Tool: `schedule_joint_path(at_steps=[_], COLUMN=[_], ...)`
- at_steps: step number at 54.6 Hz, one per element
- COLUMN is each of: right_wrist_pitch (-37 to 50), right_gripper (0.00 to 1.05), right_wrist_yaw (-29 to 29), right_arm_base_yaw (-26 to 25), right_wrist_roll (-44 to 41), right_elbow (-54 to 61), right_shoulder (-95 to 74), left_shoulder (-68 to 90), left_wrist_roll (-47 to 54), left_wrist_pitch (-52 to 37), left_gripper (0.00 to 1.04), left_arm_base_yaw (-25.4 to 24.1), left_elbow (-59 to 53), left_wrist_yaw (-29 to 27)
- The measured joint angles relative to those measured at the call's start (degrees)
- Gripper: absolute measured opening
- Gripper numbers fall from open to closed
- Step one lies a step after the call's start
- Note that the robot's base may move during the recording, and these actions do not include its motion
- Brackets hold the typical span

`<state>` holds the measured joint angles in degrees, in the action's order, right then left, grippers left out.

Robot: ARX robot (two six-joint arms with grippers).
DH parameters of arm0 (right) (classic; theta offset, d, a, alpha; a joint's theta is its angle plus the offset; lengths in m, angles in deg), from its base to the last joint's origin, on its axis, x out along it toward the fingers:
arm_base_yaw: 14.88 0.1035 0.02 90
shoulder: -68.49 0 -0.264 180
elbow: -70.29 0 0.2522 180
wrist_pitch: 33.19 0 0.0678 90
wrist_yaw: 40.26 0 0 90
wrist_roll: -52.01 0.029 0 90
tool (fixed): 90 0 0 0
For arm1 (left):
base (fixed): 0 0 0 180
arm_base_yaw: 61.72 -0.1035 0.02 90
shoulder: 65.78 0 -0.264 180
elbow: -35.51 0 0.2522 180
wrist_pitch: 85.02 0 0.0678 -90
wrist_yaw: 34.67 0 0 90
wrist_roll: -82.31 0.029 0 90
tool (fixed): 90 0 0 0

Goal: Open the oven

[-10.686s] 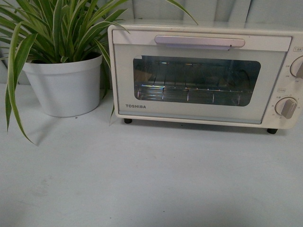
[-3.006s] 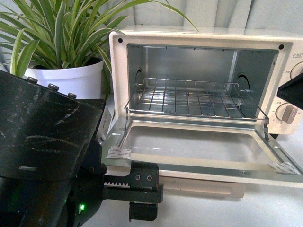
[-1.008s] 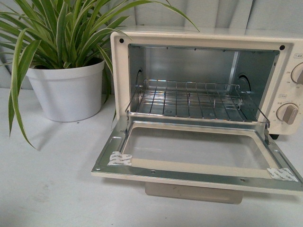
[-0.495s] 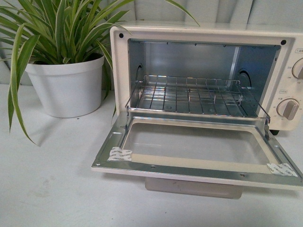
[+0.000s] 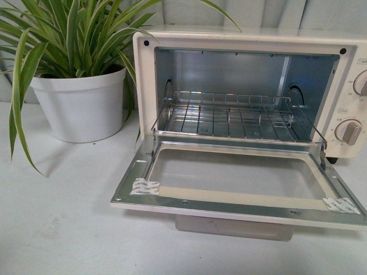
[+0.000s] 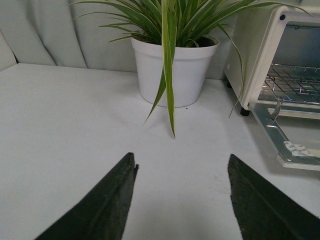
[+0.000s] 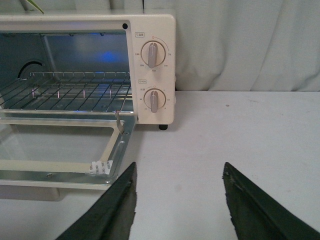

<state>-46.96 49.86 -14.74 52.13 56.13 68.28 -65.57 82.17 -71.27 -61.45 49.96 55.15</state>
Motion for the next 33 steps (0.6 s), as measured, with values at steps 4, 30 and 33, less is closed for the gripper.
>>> schedule_joint_path(at_steps=[4,30,33], right_wrist_pitch=[0.0,0.0,0.0], right_gripper=[0.66,0.95,0.95], right_wrist_yaw=[0.0,0.0,0.0], right_arm_base_yaw=[0.0,0.0,0.0], right_wrist_roll=[0.0,0.0,0.0], right_elbow=[0.0,0.0,0.0], right_shoulder=[0.0,0.0,0.0], left_shoulder=[0.0,0.0,0.0], left_wrist_roll=[0.0,0.0,0.0], left_wrist_pitch=[0.0,0.0,0.0], left_gripper=[0.70,0.98,0.98], left_arm_base_yaw=[0.0,0.0,0.0], left_elbow=[0.0,0.0,0.0], left_wrist_yaw=[0.0,0.0,0.0])
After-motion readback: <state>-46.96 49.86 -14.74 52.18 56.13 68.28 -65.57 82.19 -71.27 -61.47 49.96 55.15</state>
